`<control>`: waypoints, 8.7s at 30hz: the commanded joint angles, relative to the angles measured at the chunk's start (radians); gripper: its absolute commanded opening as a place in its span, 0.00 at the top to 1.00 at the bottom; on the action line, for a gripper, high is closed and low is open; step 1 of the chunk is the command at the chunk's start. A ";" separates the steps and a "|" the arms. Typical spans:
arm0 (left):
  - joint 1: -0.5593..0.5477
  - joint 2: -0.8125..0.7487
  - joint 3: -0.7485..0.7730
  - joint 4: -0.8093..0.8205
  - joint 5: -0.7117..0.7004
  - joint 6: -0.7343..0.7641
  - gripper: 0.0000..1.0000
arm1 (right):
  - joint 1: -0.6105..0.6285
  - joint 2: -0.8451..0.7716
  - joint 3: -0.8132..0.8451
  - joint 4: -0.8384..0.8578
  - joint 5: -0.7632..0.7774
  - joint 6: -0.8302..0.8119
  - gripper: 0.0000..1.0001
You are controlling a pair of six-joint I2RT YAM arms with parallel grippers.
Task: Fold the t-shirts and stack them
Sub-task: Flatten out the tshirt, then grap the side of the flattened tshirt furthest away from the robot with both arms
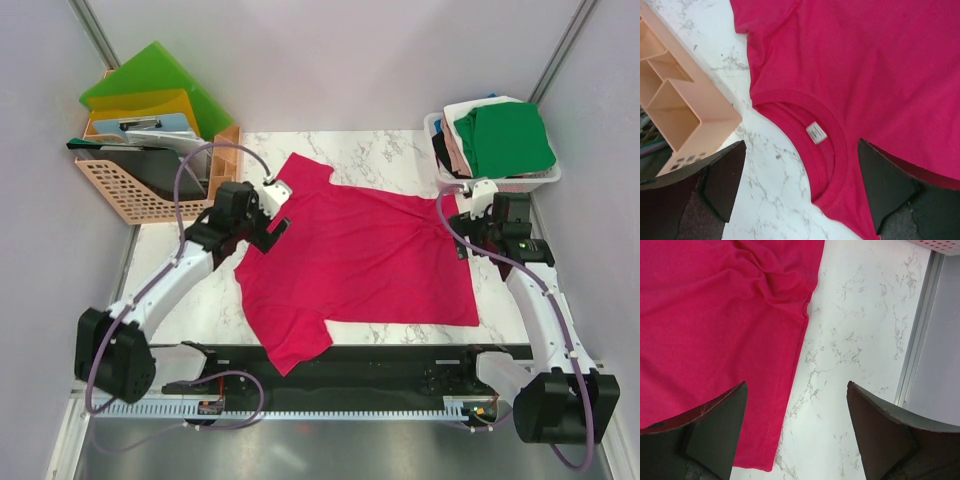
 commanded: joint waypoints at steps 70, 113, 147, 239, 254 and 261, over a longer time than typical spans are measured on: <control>0.186 1.375 1.442 -0.505 0.248 -0.241 0.98 | 0.000 0.140 -0.024 0.102 -0.192 0.032 0.09; 0.167 0.986 1.080 -0.422 0.226 -0.273 0.34 | 0.002 0.176 -0.037 0.116 -0.212 0.008 0.09; 0.161 1.209 1.212 -0.461 0.237 -0.295 0.98 | 0.002 0.166 -0.059 0.102 -0.238 -0.009 0.08; 0.146 0.141 0.129 -0.362 0.261 -0.275 0.98 | 0.198 1.110 0.690 0.259 0.067 0.178 0.17; 0.149 0.124 0.113 -0.362 0.281 -0.270 0.98 | 0.238 1.139 0.696 0.403 0.227 0.196 0.18; 0.149 0.132 0.110 -0.364 0.277 -0.262 0.98 | 0.238 1.091 0.704 0.435 0.202 0.210 0.18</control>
